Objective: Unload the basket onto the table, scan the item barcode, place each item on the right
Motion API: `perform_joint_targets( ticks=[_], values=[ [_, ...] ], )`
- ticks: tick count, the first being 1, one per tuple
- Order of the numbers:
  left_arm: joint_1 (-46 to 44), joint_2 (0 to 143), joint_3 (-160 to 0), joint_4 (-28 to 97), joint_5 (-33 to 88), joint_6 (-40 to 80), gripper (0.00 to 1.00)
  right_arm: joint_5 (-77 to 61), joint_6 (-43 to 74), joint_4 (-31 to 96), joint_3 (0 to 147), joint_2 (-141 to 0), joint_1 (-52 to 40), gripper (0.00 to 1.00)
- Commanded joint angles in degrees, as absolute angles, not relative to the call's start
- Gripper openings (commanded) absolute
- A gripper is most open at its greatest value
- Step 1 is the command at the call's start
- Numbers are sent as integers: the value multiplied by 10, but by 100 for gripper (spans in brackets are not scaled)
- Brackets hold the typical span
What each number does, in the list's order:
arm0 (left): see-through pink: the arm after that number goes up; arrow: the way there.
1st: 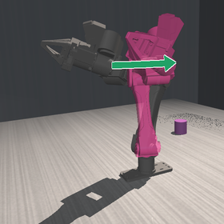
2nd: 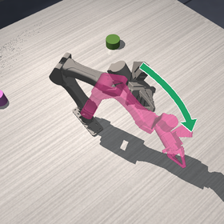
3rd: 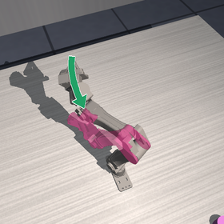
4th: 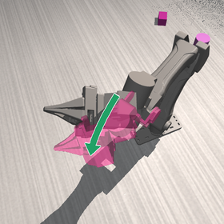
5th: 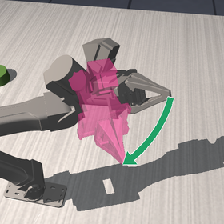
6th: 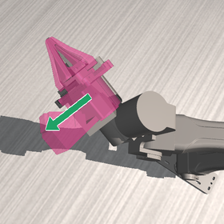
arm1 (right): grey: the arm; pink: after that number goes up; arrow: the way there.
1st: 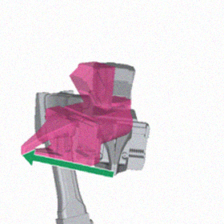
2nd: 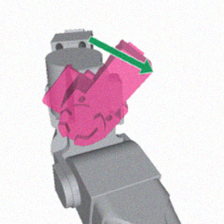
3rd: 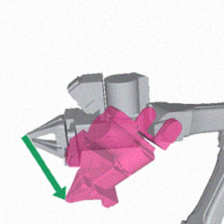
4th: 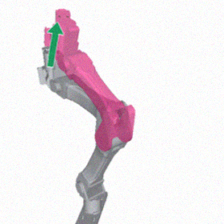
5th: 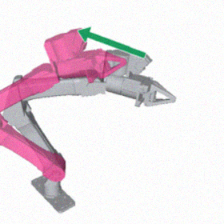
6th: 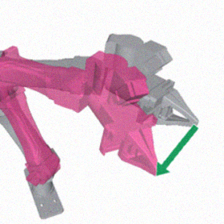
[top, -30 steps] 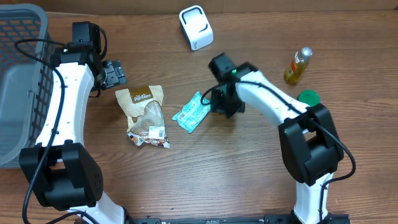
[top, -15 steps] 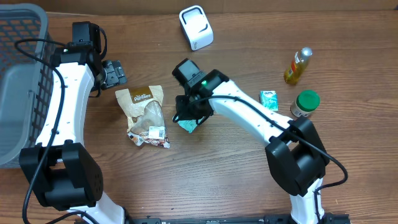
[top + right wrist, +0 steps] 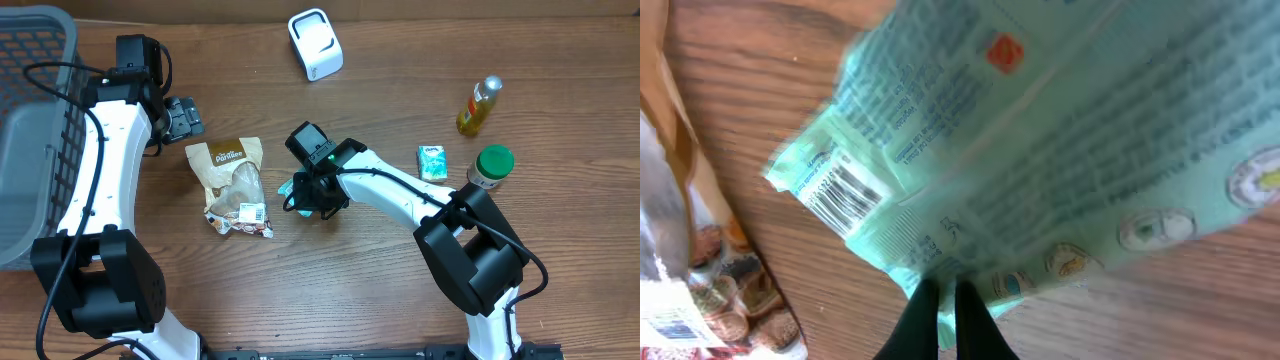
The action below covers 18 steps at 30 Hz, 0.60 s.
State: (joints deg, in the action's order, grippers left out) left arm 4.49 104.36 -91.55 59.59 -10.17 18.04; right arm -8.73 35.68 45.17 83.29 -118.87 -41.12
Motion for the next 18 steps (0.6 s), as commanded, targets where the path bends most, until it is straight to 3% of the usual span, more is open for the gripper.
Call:
perform_joint_targets(
  ticks=[1, 7, 18],
  values=[
    [41, 1034, -920, 595, -109, 178, 100, -135, 342, 495, 919, -1192, -393, 4],
    [41, 1034, -920, 595, -109, 178, 100, -126, 328, 526, 1003, -1195, -395, 4],
    [41, 1034, -920, 595, -109, 178, 100, -104, 335, 419, 855, -1197, -405, 4]
  ],
)
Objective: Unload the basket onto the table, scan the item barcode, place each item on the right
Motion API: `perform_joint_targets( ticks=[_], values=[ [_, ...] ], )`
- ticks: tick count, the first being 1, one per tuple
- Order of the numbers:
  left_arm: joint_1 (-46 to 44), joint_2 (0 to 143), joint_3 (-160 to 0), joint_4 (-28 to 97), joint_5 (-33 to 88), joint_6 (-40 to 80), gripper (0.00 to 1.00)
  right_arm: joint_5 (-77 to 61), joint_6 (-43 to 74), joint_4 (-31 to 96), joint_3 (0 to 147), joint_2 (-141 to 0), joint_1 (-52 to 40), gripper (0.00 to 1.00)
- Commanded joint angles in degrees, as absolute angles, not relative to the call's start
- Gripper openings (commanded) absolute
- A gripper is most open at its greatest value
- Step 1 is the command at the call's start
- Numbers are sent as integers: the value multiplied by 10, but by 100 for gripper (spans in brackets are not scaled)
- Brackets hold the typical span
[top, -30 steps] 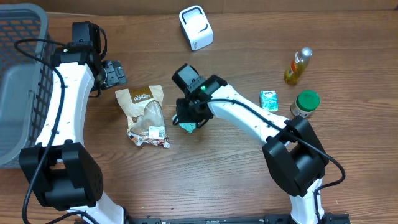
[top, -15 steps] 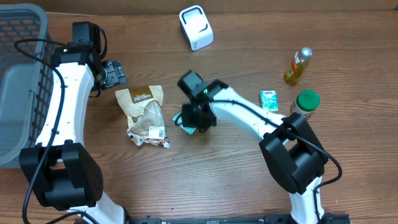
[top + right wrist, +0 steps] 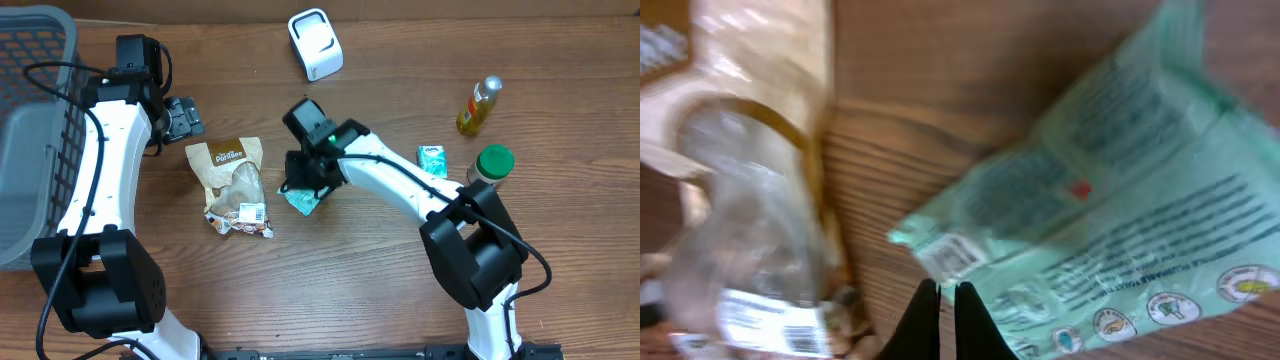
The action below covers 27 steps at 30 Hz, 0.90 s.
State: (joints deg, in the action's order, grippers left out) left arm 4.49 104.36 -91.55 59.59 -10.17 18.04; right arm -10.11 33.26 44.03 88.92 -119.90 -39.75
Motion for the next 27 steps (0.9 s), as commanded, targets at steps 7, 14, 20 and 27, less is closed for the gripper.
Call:
perform_joint_targets(
  ticks=[7, 14, 20, 27],
  values=[
    [41, 1034, -920, 595, -109, 178, 100, -100, 332, 381, 828, -1194, -398, 4],
    [41, 1034, -920, 595, -109, 178, 100, -101, 325, 421, 924, -1188, -350, 4],
    [41, 1034, -920, 595, -109, 178, 100, -55, 326, 390, 917, -1200, -336, 4],
    [41, 1034, -920, 595, -109, 178, 99, -51, 328, 378, 897, -1228, -343, 4]
  ],
)
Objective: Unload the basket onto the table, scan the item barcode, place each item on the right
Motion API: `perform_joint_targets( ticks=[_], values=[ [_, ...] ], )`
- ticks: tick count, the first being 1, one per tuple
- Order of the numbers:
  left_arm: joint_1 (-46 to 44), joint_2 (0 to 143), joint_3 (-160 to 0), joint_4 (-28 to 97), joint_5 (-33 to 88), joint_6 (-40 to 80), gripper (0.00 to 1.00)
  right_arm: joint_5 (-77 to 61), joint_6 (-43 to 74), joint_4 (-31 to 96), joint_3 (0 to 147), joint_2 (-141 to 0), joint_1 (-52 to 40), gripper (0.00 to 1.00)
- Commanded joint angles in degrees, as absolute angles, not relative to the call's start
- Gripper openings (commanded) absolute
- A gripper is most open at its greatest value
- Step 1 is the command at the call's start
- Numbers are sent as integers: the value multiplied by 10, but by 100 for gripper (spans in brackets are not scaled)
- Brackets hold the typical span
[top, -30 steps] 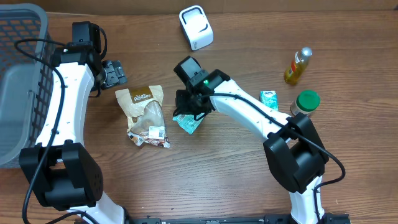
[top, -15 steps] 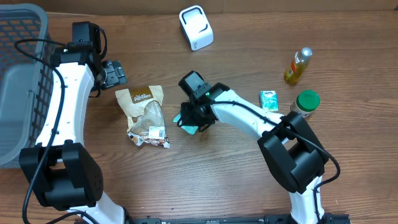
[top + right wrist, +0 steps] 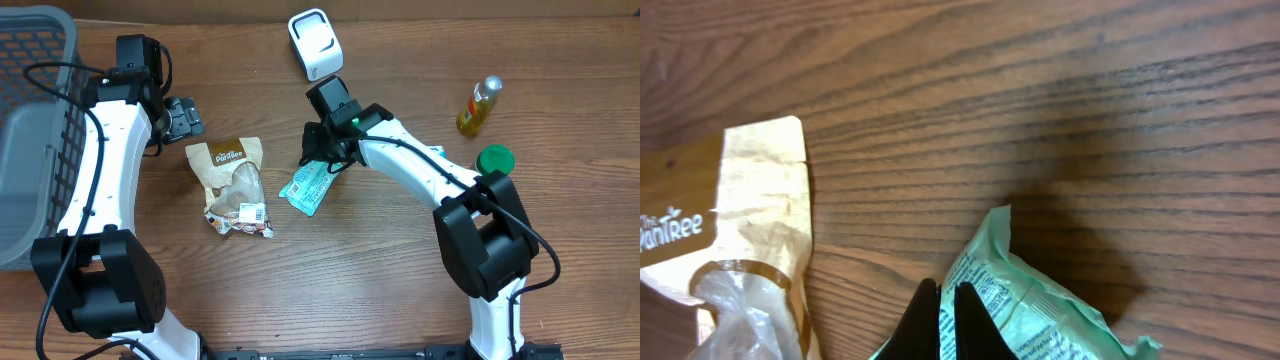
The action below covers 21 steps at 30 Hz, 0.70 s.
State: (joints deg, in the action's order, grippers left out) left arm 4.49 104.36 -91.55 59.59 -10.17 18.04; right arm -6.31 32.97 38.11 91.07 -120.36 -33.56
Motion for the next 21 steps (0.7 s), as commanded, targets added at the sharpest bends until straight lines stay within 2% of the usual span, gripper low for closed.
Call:
perform_joint_targets(
  ticks=[1, 4, 8, 13, 16, 21],
  values=[
    [41, 1034, -920, 595, -109, 178, 100, -51, 328, 378, 897, -1237, -343, 4],
    [41, 1034, -920, 595, -109, 178, 99, -52, 328, 379, 897, -1253, -344, 4],
    [41, 1034, -920, 595, -109, 178, 99, -55, 328, 374, 900, -1253, -344, 10],
    [41, 1034, -920, 595, -109, 178, 99, -140, 328, 384, 942, -1234, -329, 11],
    [41, 1034, -920, 595, -109, 178, 100, -160, 327, 406, 947, -1213, -330, 11],
    [41, 1034, -920, 595, -109, 178, 99, -145, 308, 470, 947, -1211, -331, 18]
  ],
)
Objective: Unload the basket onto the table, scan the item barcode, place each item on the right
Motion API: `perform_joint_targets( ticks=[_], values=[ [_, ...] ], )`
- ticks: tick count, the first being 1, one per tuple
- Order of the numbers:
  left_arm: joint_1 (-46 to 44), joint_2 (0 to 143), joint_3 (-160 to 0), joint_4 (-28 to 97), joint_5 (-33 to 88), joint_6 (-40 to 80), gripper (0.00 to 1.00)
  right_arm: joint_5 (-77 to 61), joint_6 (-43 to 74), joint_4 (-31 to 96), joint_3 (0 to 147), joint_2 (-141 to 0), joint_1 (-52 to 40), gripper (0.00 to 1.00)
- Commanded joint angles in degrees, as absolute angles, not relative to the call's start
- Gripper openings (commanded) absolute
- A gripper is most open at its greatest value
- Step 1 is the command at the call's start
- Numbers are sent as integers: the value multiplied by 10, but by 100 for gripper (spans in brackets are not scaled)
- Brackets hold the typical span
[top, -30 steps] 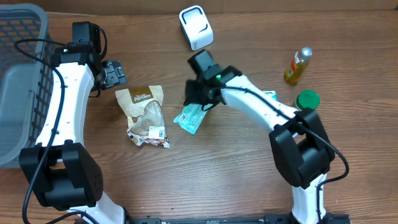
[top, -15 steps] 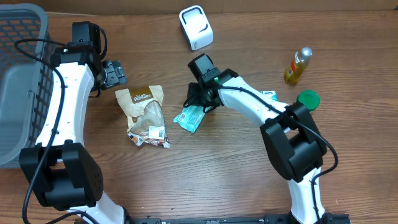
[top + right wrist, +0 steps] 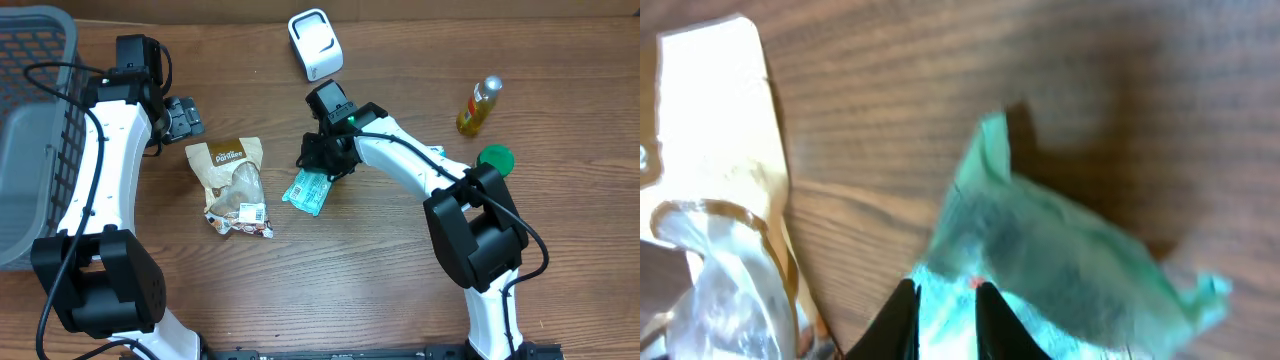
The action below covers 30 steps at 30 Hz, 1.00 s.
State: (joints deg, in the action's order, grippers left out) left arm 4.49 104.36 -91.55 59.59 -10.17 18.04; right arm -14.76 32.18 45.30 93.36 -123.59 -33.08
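Note:
A mint-green packet (image 3: 306, 189) lies flat on the wooden table, right of a tan snack bag (image 3: 234, 184). My right gripper (image 3: 320, 164) is at the packet's far end, and in the right wrist view it (image 3: 945, 292) is open, its black fingers (image 3: 902, 318) spread over the blurred packet (image 3: 1060, 260). No barcode on the packet shows. The white scanner (image 3: 315, 43) stands at the back of the table. My left gripper (image 3: 183, 115) rests by the snack bag's upper left, holding nothing that I can see.
A grey basket (image 3: 30, 120) fills the left edge. A yellow bottle (image 3: 480, 104) and a green-lidded jar (image 3: 494, 160) stand at the right. The snack bag (image 3: 710, 210) lies close to the left of my right gripper's fingers.
My right gripper's fingers, close together at the packet's corner before, now stand apart over the packet. The gripper has dropped slightly toward it. The packet has shifted a little. The left arm is unchanged.
The right gripper was shut at the packet's edge, its barcode side facing the wrist camera, beside the snack bag. It then sat further back with the packet turned. Later it was near the scanner with the packet trailing on the table. Now the fingers are spread.

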Motion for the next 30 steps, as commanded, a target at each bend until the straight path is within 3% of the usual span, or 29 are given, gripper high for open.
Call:
perform_joint_targets(
  ticks=[1, 11, 17, 20, 30],
  values=[
    [41, 1034, -920, 595, -109, 178, 100, -141, 308, 477, 947, -1211, -326, 19],
    [41, 1034, -920, 595, -109, 178, 100, -142, 251, 450, 947, -1211, -279, 39],
    [41, 1034, -920, 595, -109, 178, 100, -112, 250, 448, 947, -1211, -265, 40],
    [41, 1034, -920, 595, -109, 178, 99, -86, 250, 447, 945, -1211, -265, 56],
    [41, 1034, -920, 595, -109, 178, 99, -138, 250, 529, 945, -1214, -277, 57]
  ],
)
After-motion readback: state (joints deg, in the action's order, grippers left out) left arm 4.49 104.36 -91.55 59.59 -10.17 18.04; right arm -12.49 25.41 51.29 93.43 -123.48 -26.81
